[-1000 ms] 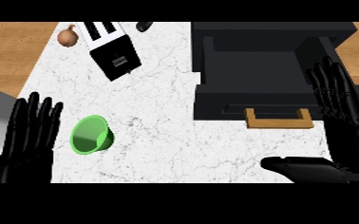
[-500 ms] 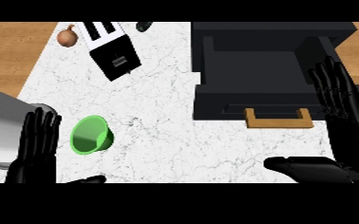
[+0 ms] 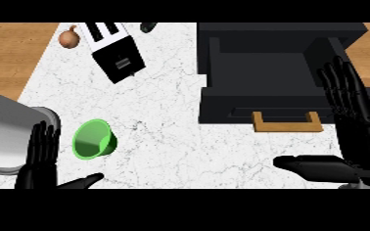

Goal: Pick up the cup, place it into the drawer and close the drawer

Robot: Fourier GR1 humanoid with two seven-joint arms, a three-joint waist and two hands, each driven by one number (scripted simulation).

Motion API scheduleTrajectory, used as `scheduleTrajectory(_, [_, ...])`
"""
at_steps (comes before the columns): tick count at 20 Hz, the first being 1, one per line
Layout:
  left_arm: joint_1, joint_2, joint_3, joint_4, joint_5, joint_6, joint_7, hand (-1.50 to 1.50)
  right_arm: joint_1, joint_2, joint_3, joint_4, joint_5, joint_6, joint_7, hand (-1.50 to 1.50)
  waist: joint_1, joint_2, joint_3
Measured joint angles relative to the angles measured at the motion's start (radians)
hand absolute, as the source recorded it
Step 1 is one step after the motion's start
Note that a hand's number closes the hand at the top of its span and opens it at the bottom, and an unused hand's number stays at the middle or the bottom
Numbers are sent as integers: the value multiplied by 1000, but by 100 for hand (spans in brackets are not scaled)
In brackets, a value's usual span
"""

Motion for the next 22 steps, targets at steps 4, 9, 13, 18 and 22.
scheduleTrajectory(4, [-56,18,40,137,-3,-7,-51,-150,-1,-5,-12,-26,-12,11,31,-150,-1,0,0])
scheduleTrajectory(9, [-113,25,85,368,4,-51,-219,-150,-40,1,-10,0,2,6,39,-150,-1,0,0])
scheduleTrajectory(13, [-177,45,123,534,13,-72,-324,-150,-23,3,-13,-11,2,16,35,-150,-3,0,0])
scheduleTrajectory(18, [-270,92,165,757,25,-119,-460,-150,-35,-5,-34,-5,-16,35,38,-150,-3,0,0])
scheduleTrajectory(22, [-336,117,174,889,25,-130,-534,-150,-41,3,-34,14,-9,39,27,-150,-3,0,0])
